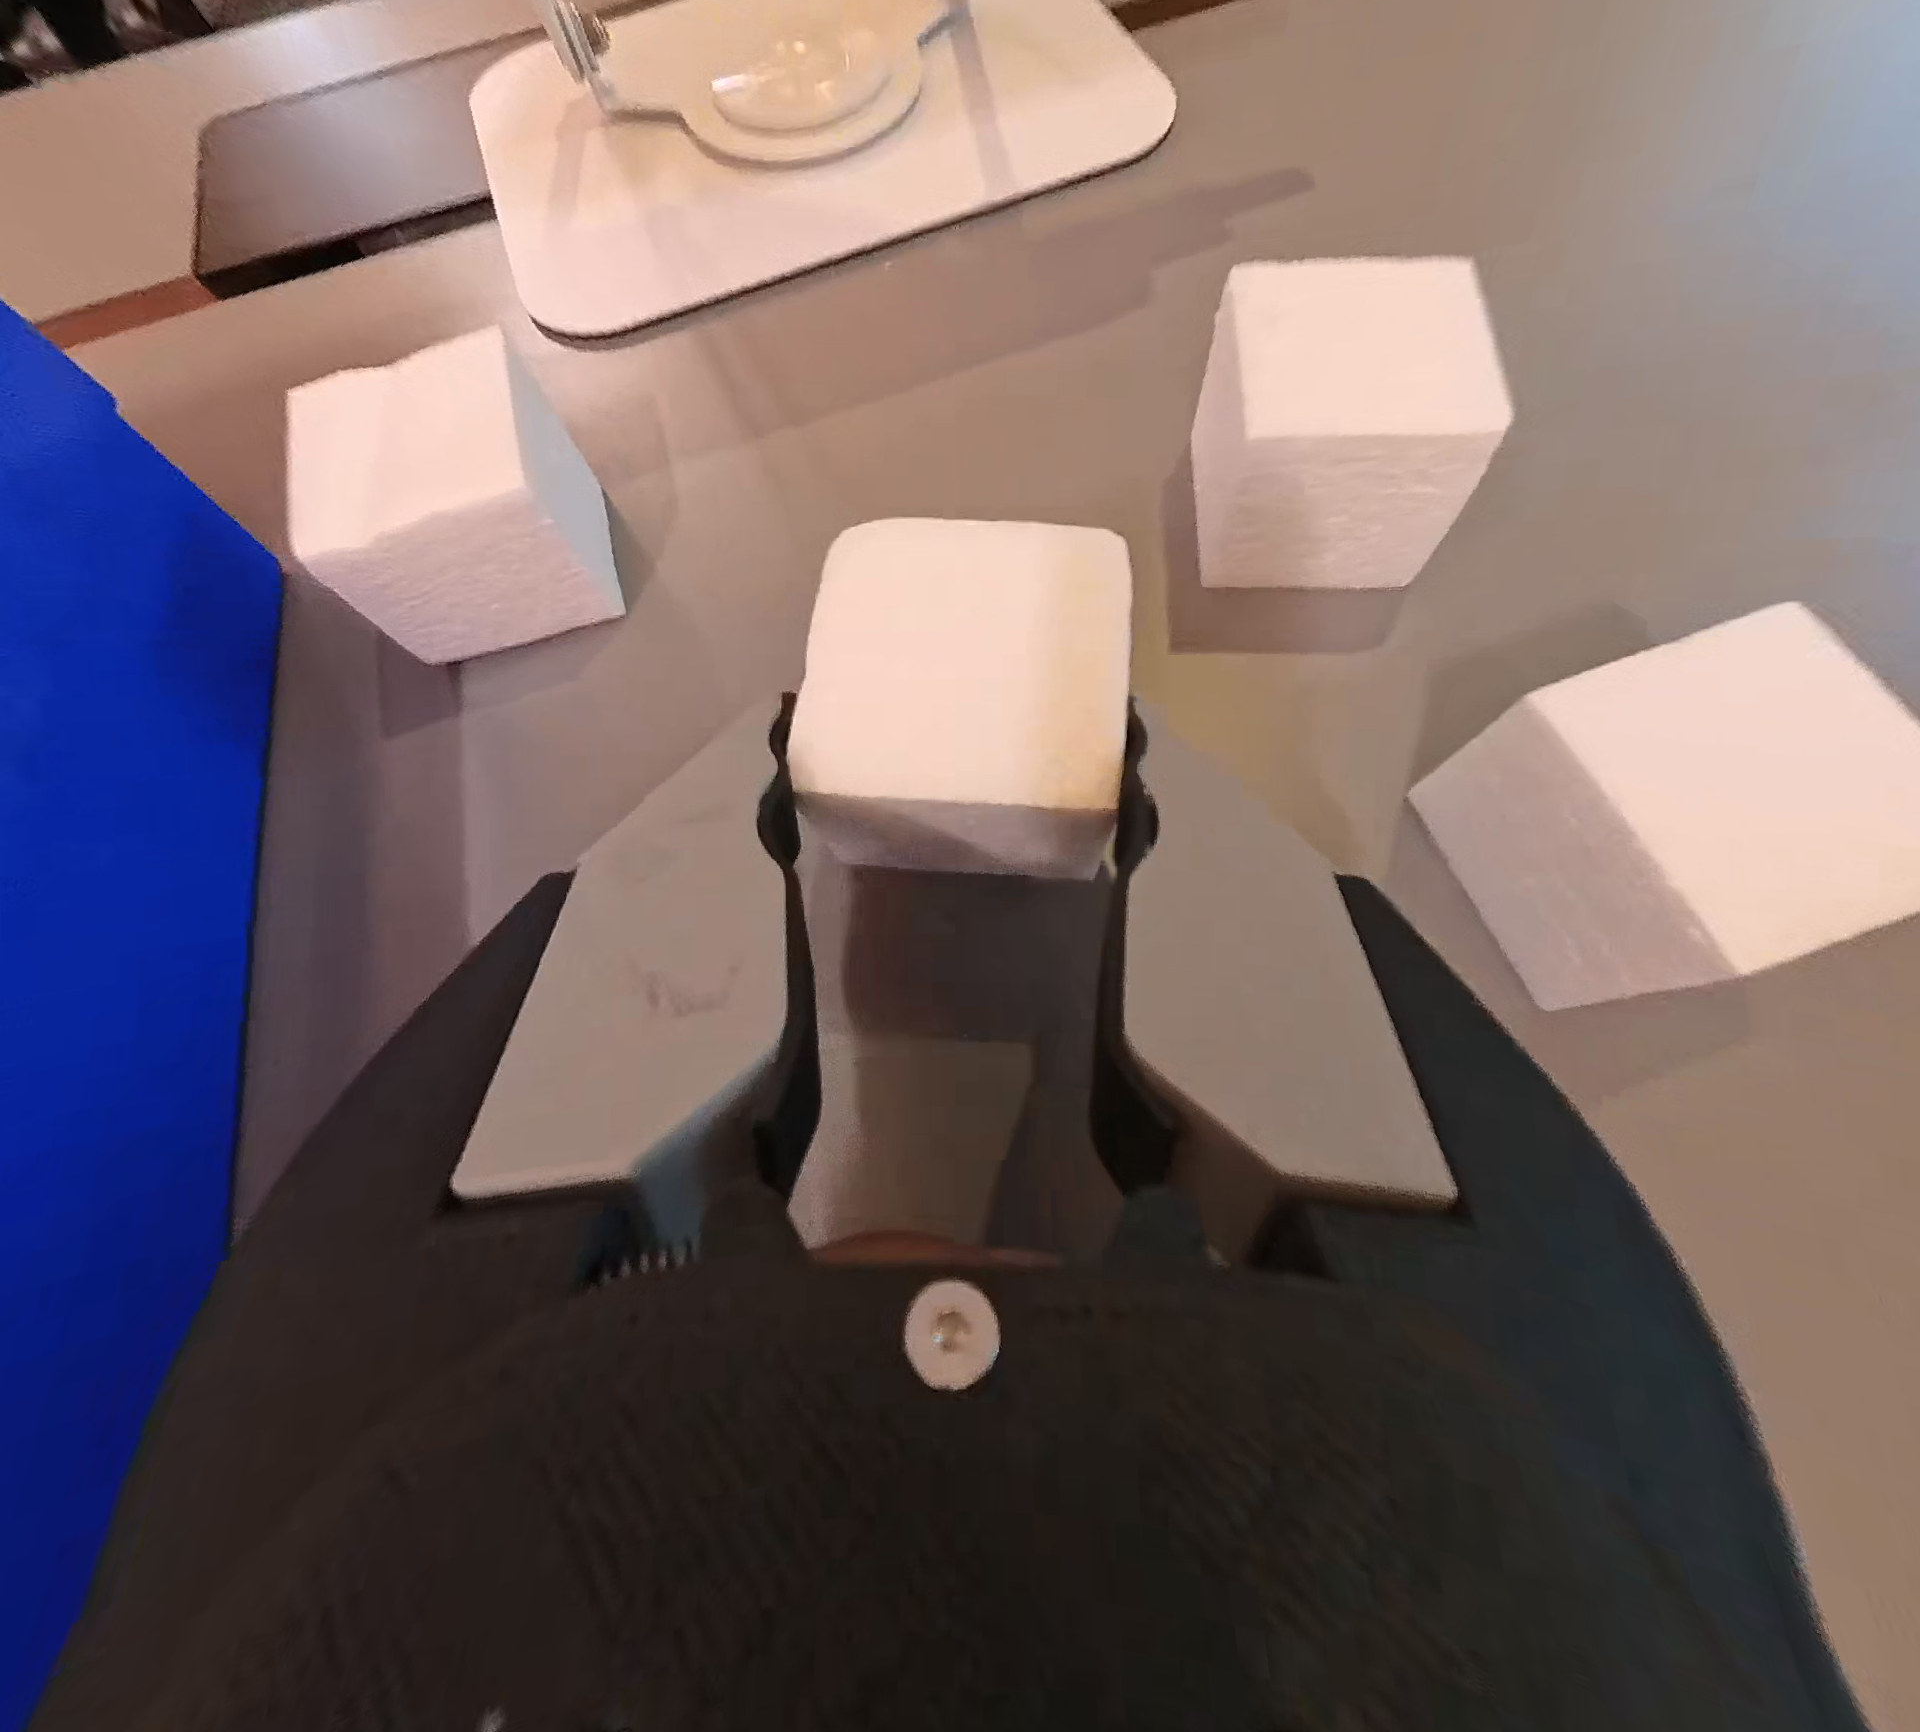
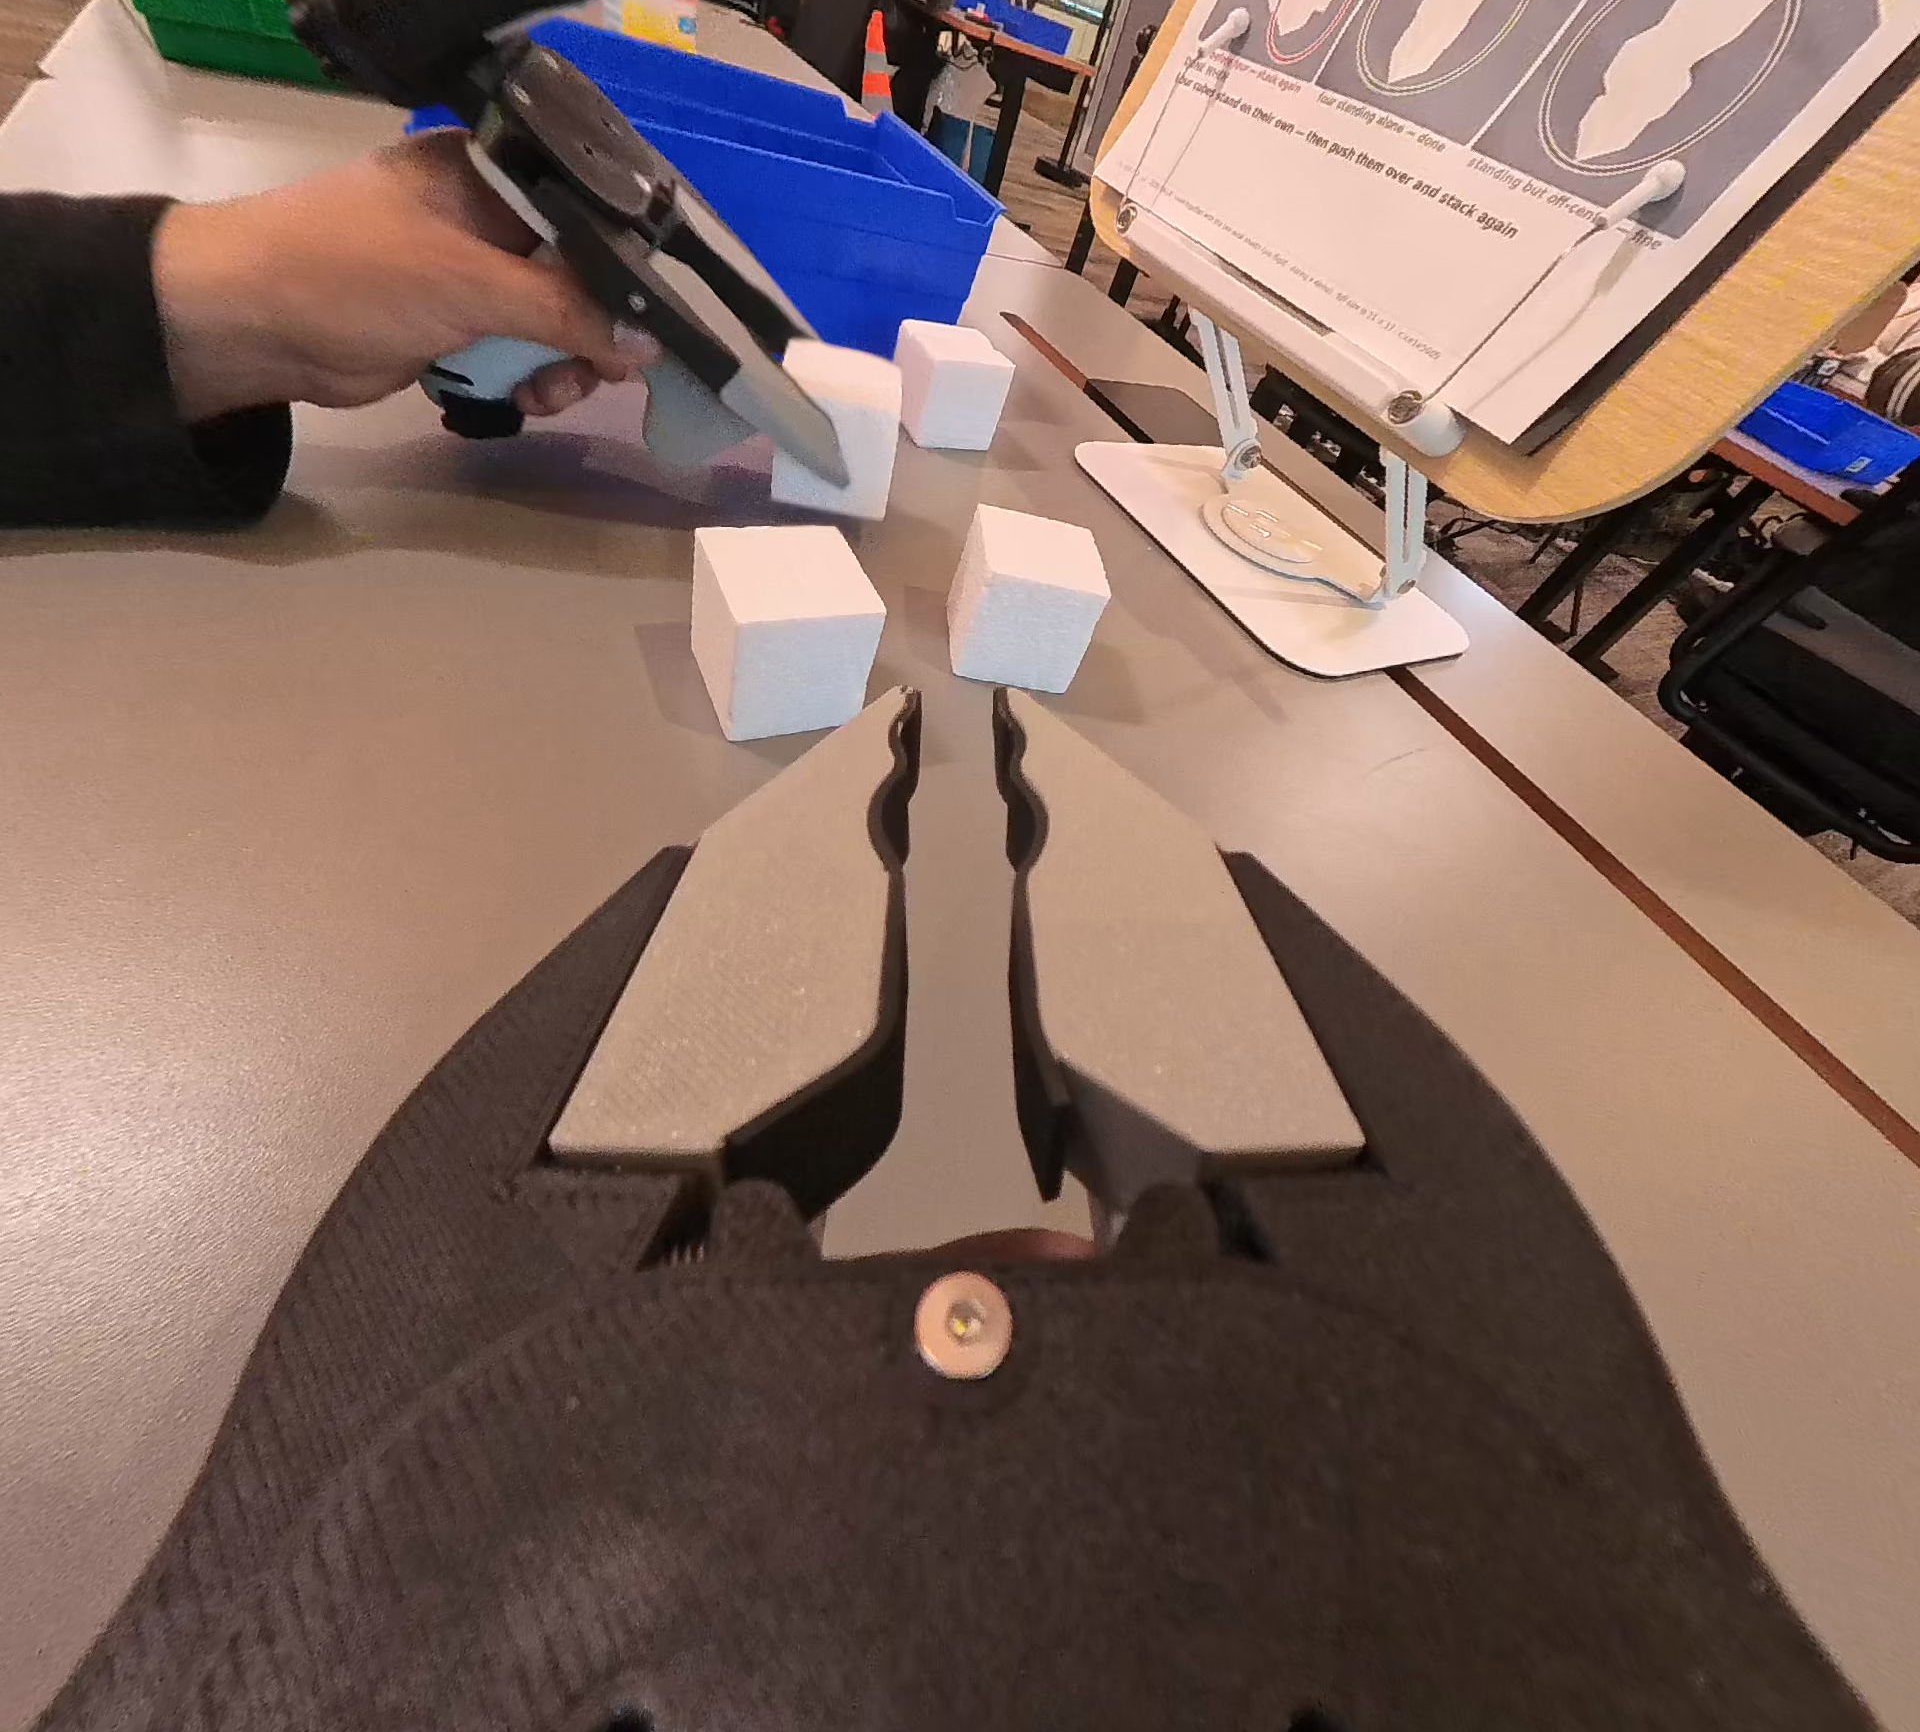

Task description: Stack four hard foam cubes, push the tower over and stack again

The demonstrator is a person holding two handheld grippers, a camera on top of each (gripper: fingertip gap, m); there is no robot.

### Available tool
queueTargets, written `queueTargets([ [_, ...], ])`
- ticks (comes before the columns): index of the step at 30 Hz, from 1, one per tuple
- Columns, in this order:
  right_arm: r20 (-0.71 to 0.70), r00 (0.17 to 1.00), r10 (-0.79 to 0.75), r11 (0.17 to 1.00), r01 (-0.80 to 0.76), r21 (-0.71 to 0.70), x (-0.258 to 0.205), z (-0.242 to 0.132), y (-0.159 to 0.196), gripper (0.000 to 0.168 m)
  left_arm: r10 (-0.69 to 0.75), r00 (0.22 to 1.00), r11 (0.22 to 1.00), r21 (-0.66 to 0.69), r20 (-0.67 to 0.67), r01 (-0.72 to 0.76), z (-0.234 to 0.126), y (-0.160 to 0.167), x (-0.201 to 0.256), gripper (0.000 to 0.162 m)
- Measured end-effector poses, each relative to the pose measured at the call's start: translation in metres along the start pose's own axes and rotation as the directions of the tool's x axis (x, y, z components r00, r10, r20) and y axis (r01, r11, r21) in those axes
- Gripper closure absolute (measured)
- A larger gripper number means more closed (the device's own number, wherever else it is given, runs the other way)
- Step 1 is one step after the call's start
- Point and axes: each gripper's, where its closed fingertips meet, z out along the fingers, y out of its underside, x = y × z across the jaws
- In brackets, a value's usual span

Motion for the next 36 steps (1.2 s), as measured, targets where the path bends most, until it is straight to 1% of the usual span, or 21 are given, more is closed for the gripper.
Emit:
queueTargets([
  [2,0.002,1.0,0.0,1.0,0.0,-0.006,0.0,0.001,0.002,0.157,-0.002,1.0,0.998,0.066,-0.013,0.003,-0.01,-0.012,0.002,0.103],
  [4,0.003,1.0,0.001,1.0,-0.001,-0.011,0.0,0.002,0.004,0.157,0.01,0.998,0.986,0.164,-0.058,0.0,-0.022,-0.03,0.011,0.103],
  [7,-0.001,1.0,0.004,1.0,-0.004,-0.012,0.002,0.002,0.005,0.157,0.081,0.979,0.946,0.324,-0.185,-0.017,-0.046,-0.057,0.037,0.103],
  [9,-0.011,1.0,0.008,1.0,-0.008,-0.006,0.005,0.0,0.005,0.157,0.153,0.932,0.915,0.403,-0.328,-0.008,-0.064,-0.068,0.067,0.103],
  [11,-0.024,1.0,0.02,1.0,-0.019,0.007,0.011,-0.003,0.003,0.158,0.225,0.86,0.896,0.444,-0.459,0.003,-0.081,-0.072,0.098,0.102],
  [14,-0.04,0.998,0.055,0.998,-0.054,0.032,0.019,-0.008,0.0,0.157,0.348,0.77,0.879,0.472,-0.535,-0.069,-0.096,-0.065,0.136,0.102],
  [18,-0.049,0.994,0.101,0.993,-0.098,0.063,0.027,-0.013,-0.002,0.157,0.511,0.643,0.841,0.484,-0.57,-0.24,-0.101,-0.04,0.185,0.103],
  [22,-0.044,0.993,0.107,0.993,-0.104,0.06,0.027,-0.013,-0.001,0.157,0.595,0.548,0.803,0.456,-0.588,-0.383,-0.094,-0.012,0.222,0.102],
  [26,-0.037,0.996,0.086,0.995,-0.085,0.045,0.022,-0.01,0.001,0.157,0.65,0.507,0.753,0.392,-0.566,-0.529,-0.076,0.014,0.232,0.103],
  [29,-0.025,0.997,0.079,0.996,-0.078,0.034,0.019,-0.008,0.003,0.156,0.665,0.488,0.725,0.334,-0.565,-0.602,-0.063,0.032,0.23,0.103],
  [33,0.007,0.996,0.088,0.996,-0.088,0.016,0.013,-0.003,0.006,0.15,0.671,0.486,0.717,0.325,-0.56,-0.617,-0.058,0.036,0.23,0.102],
  [36,0.017,0.996,0.089,0.996,-0.089,-0.006,0.01,0.001,0.011,0.145,0.672,0.499,0.716,0.309,-0.548,-0.626,-0.055,0.037,0.226,0.101],
])
